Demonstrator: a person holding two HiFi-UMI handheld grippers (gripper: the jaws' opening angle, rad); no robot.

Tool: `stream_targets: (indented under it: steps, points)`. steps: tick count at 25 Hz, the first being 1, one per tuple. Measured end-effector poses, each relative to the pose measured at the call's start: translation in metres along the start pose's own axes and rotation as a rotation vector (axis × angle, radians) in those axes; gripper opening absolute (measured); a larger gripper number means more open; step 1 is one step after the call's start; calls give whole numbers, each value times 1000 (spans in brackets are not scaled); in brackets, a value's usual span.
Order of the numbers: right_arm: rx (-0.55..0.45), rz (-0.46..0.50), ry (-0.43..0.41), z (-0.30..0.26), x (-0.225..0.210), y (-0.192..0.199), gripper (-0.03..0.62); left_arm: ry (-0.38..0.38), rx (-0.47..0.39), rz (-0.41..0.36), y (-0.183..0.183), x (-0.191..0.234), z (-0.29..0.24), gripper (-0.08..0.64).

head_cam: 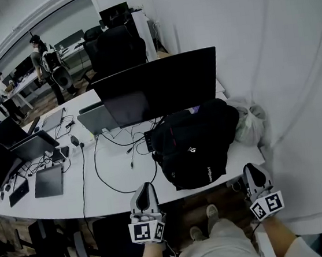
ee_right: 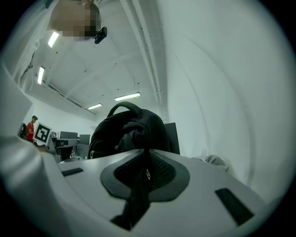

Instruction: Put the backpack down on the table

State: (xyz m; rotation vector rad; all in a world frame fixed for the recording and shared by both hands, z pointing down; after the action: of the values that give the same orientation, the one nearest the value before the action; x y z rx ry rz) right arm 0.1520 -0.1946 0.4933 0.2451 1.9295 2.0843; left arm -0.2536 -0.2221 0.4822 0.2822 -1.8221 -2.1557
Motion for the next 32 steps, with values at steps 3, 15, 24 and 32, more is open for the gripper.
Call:
stream_targets:
  steps: [3, 15, 24, 32]
  points:
    - [-1, 11, 4, 9, 0, -6, 37, -14, -5, 15, -5, -3, 8, 9]
    - [18, -29, -99, 48, -8, -18, 29, -33, 48, 3, 0, -60, 35, 9]
    - [67, -47, -155, 124, -22, -19, 29, -30, 108, -18, 3, -133, 84, 9]
    - [85, -84, -225, 170, -35, -20, 26, -95, 133, 21, 5, -180, 137, 9]
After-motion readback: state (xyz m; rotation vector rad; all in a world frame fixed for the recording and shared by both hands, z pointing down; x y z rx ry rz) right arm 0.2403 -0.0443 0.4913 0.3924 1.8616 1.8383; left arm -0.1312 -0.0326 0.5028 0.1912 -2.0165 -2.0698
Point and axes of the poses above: the fingertips, and each gripper's own axes: z backward along the fingers, x to its left, y out of its underside, the point moved 10 cm from there along z, backward along the fingers
